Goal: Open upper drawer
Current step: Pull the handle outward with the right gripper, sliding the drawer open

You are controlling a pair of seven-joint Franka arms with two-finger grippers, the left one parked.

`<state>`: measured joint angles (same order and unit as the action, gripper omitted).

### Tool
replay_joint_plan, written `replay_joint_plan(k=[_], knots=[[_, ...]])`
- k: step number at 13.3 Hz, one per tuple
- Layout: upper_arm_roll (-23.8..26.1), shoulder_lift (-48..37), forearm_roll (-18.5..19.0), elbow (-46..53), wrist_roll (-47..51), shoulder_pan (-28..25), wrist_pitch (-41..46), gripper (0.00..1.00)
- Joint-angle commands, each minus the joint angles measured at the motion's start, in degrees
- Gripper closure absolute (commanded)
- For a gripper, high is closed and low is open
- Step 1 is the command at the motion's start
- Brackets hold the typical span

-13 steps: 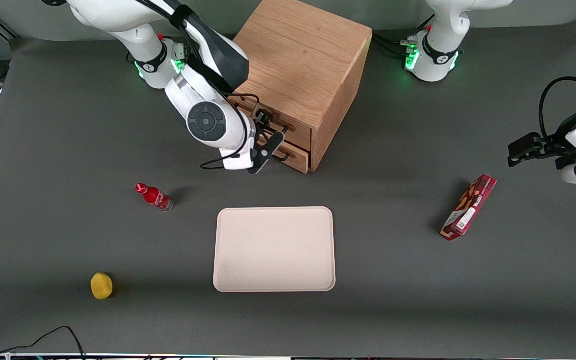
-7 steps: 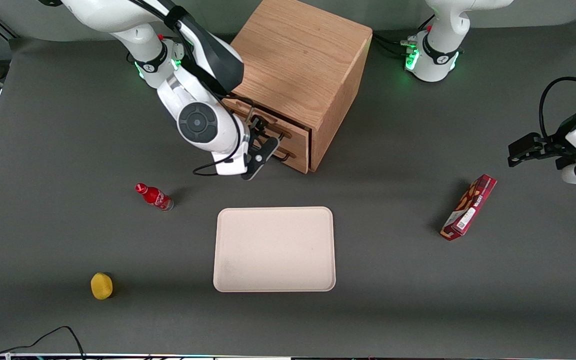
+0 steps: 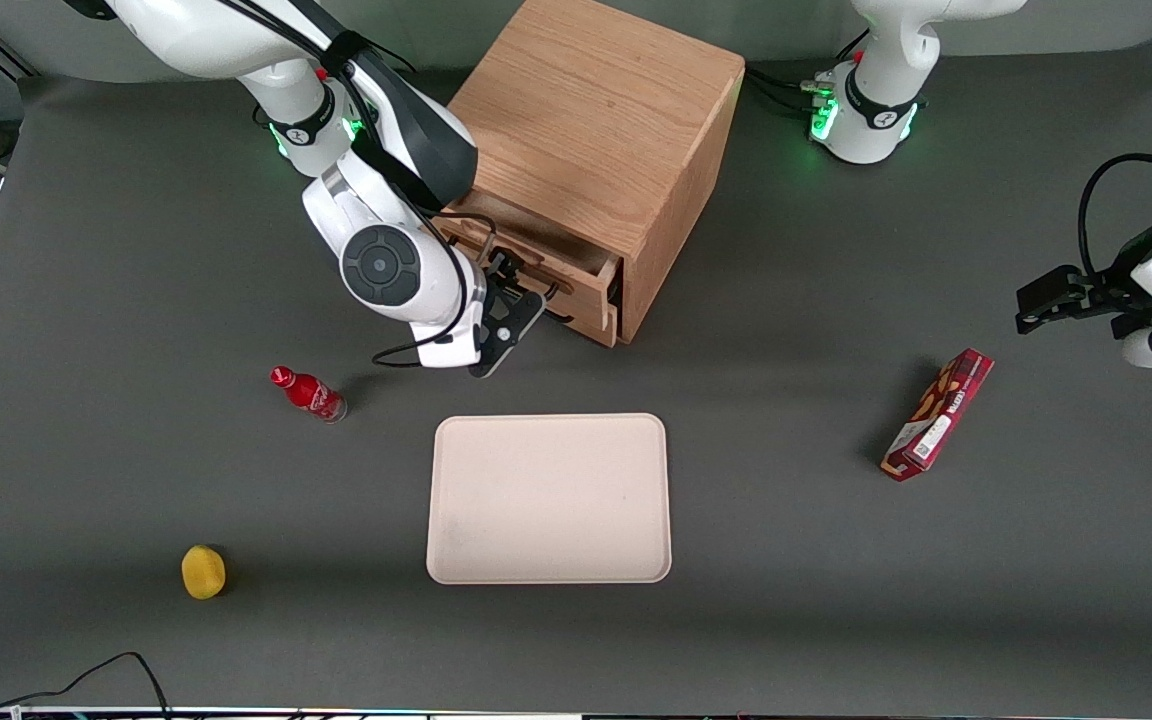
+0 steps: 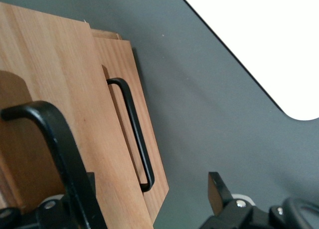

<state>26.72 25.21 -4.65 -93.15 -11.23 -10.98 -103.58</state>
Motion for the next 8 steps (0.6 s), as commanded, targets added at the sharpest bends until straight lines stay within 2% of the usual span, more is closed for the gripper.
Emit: replay_joint_plan(k=[1,8], knots=[[-0.4,2.6,2.7,3.2,-1.0,-0.4,0.0,0.00],[-0.4,4.8,5.4,5.3,-1.6,-0.3,0.0,0.00]])
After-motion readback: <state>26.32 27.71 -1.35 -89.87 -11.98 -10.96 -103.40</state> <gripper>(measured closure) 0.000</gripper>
